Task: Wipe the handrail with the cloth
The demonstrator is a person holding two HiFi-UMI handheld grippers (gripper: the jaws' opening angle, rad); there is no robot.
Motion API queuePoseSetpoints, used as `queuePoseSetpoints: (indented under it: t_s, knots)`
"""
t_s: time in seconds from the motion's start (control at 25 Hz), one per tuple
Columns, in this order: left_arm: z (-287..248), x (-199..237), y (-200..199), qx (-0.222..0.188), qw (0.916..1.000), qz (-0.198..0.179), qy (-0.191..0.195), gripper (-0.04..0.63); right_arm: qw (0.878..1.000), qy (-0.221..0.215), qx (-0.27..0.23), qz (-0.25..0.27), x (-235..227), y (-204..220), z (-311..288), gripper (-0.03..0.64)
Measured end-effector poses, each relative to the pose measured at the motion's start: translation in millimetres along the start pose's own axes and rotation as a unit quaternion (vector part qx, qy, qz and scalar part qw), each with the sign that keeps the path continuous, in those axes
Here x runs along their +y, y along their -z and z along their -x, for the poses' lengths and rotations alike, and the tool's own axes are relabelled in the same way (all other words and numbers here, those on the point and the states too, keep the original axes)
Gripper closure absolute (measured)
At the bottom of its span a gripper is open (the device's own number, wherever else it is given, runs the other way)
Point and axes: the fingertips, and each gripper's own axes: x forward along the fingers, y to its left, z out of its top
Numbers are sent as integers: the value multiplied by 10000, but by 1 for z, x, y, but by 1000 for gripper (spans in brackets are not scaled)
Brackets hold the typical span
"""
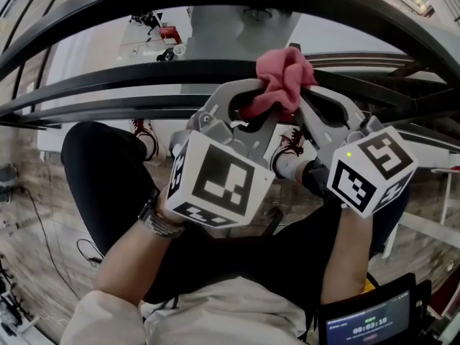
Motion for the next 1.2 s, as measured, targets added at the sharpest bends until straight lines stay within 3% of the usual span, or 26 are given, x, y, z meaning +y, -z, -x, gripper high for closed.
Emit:
queuePoseSetpoints:
  t_s: [1.2]
  knots:
    - [-1,-2,15,347,9993,-164,4,561,9977,-59,560,373,4,18,-13,615]
